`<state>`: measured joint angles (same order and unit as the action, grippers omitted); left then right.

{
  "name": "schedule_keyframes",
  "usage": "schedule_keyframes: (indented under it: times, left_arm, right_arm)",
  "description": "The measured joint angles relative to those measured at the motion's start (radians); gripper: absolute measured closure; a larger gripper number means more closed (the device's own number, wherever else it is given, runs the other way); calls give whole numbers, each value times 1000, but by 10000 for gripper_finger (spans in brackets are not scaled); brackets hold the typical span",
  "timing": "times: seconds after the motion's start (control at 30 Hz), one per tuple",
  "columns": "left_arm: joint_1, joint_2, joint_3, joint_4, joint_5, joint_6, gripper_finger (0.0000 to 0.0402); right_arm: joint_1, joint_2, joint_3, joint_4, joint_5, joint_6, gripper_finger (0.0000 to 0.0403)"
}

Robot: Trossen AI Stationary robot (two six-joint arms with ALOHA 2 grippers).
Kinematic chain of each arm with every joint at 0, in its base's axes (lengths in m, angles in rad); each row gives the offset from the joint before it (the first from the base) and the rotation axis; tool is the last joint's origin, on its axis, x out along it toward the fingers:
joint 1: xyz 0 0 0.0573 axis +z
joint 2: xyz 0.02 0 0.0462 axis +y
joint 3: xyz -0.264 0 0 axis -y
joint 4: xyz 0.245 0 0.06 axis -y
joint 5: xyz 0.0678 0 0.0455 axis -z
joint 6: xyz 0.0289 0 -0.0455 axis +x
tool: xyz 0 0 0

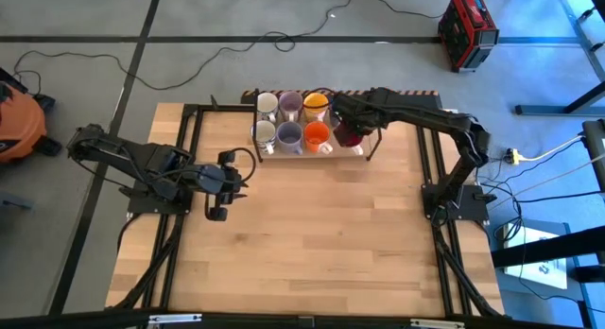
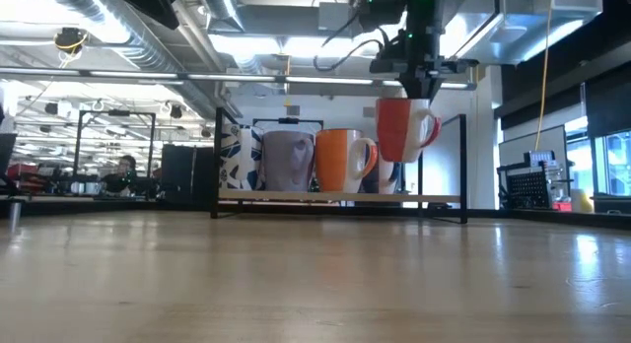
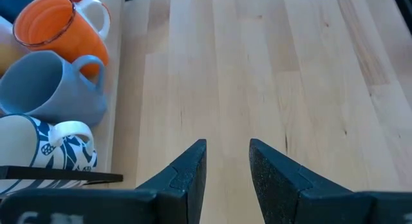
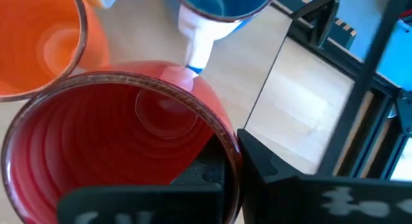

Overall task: Place coffee mugs
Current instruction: Put the red mug on the shelf

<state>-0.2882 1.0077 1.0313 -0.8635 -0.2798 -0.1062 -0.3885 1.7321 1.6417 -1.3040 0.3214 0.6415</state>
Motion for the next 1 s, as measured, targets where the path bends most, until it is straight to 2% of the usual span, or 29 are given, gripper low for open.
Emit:
schedule_keyframes:
  times: [1.0]
  left_arm:
    - [0,0,0,5,0,-22,290]
  right_arm:
    - [-59,153,0,53,-122,-97,396]
